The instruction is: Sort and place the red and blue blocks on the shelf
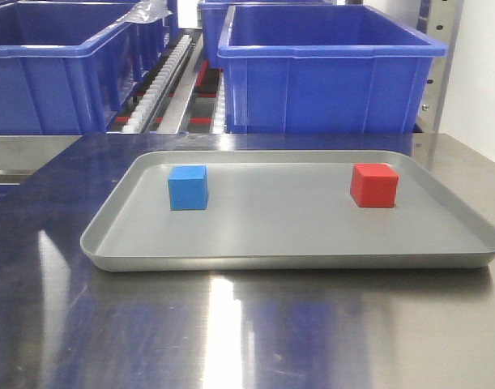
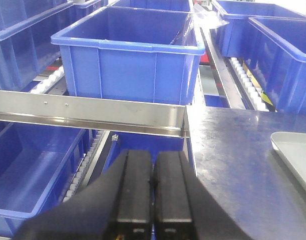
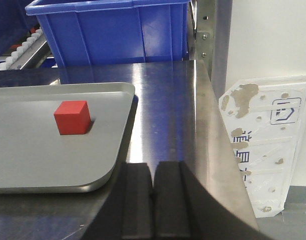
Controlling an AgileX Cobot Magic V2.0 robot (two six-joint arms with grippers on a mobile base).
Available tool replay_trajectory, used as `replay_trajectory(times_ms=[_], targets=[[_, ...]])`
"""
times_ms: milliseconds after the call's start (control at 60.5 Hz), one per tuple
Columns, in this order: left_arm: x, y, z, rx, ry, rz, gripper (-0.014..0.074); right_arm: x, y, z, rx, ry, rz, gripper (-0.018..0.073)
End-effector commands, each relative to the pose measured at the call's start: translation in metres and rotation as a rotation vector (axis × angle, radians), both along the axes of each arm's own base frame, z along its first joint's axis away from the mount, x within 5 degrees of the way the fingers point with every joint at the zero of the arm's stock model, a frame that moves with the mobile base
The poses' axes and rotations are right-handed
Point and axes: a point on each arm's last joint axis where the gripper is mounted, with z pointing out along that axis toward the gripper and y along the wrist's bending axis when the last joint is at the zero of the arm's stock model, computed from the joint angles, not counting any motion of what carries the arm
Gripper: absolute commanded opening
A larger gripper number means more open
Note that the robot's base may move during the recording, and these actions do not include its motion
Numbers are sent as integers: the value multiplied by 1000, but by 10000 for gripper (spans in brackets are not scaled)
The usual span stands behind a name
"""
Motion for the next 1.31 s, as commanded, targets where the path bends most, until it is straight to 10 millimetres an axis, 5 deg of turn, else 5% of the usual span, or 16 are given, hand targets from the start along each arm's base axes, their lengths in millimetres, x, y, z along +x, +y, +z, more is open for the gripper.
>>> replay_trajectory(times_ms=[0, 976, 1290], targets=[[0, -1, -4, -2, -68, -14, 143, -2, 0, 16, -2, -128, 3, 69], [0, -1, -4, -2, -68, -14, 143, -2, 0, 16, -2, -130, 3, 69], [0, -1, -4, -2, -68, -14, 143, -3, 1, 28, 3, -256, 13, 69]])
